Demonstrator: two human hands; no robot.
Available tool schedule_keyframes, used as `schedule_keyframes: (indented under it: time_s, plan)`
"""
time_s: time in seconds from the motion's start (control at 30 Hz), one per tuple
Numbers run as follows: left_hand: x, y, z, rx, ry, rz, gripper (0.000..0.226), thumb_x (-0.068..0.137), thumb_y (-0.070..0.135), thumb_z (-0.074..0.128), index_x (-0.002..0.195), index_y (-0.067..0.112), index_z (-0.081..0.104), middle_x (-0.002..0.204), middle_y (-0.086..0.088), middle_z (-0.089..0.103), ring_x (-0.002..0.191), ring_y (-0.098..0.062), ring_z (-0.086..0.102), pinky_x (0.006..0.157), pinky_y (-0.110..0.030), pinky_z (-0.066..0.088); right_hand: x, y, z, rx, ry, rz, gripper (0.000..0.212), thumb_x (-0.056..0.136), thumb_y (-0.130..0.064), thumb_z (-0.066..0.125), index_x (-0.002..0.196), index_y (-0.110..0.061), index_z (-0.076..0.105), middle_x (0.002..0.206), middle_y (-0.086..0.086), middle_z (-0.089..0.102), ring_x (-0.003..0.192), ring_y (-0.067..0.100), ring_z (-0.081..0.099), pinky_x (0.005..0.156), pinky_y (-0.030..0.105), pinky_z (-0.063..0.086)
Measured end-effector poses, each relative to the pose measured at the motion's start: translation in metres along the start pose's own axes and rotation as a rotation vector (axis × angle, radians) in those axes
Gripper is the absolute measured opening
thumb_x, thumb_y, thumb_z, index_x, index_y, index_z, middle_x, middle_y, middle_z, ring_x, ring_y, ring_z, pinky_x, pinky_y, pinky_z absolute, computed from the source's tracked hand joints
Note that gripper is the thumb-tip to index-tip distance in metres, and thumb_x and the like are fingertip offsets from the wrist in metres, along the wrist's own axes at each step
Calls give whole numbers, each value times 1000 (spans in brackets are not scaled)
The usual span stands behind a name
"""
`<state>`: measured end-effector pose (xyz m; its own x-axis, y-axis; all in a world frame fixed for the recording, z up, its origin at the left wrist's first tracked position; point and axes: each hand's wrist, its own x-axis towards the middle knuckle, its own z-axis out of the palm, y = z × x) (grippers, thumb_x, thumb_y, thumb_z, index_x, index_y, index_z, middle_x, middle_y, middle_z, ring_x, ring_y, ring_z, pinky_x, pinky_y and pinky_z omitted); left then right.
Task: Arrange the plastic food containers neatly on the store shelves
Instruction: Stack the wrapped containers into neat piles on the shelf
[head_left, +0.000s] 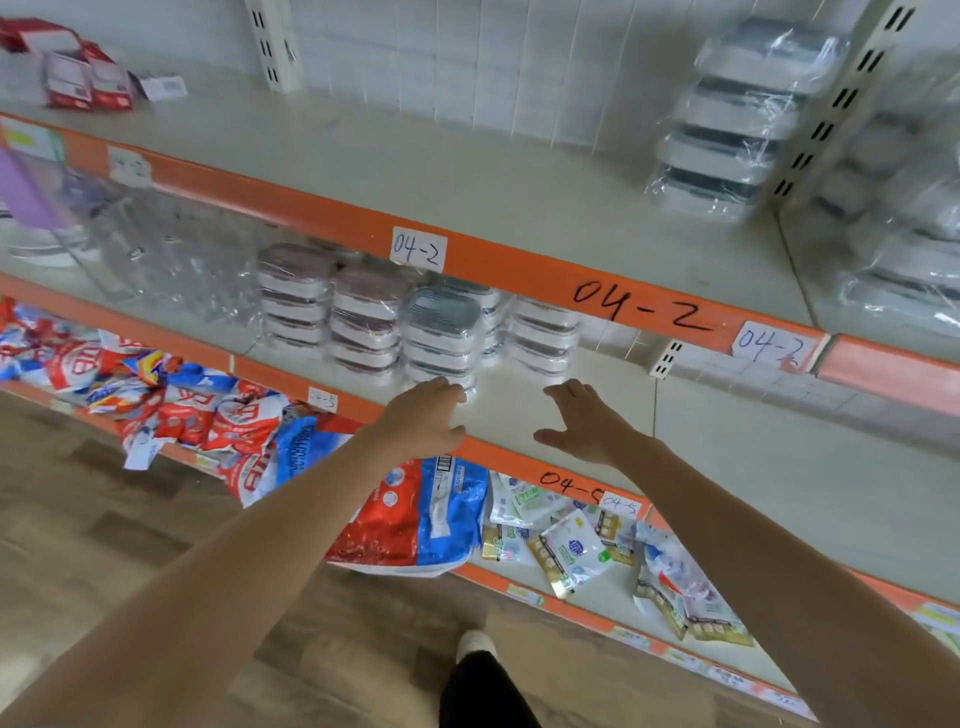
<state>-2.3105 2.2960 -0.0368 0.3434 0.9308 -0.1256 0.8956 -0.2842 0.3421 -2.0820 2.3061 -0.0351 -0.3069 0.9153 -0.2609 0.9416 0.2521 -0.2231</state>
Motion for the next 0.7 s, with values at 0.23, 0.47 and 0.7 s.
schedule_keyframes:
  time_s: [0.23,0.47,0.7]
  plan:
    - [101,-1,59,-75,136,44,57,90,28,56,139,6,37,135,-8,43,123,-24,45,92,-33,40,84,70,28,109,255,93,81,87,-39,64,146,-3,21,145,17,26,135,33,23,109,38,24]
    - [173,-5,102,-227,308,86,54,88,22,60,134,3,39,134,-13,40,122,-26,42,93,-26,33,169,116,34,286,520,134,93,83,-41,67,148,-5,12,148,16,22,137,32,21,112,38,19]
    - [205,-13,118,-351,384,72,51,87,23,63,130,6,42,127,-8,44,119,-22,46,96,-31,40,227,133,35,858,504,83,112,67,-26,85,148,-28,7,142,14,35,131,31,37,109,47,34]
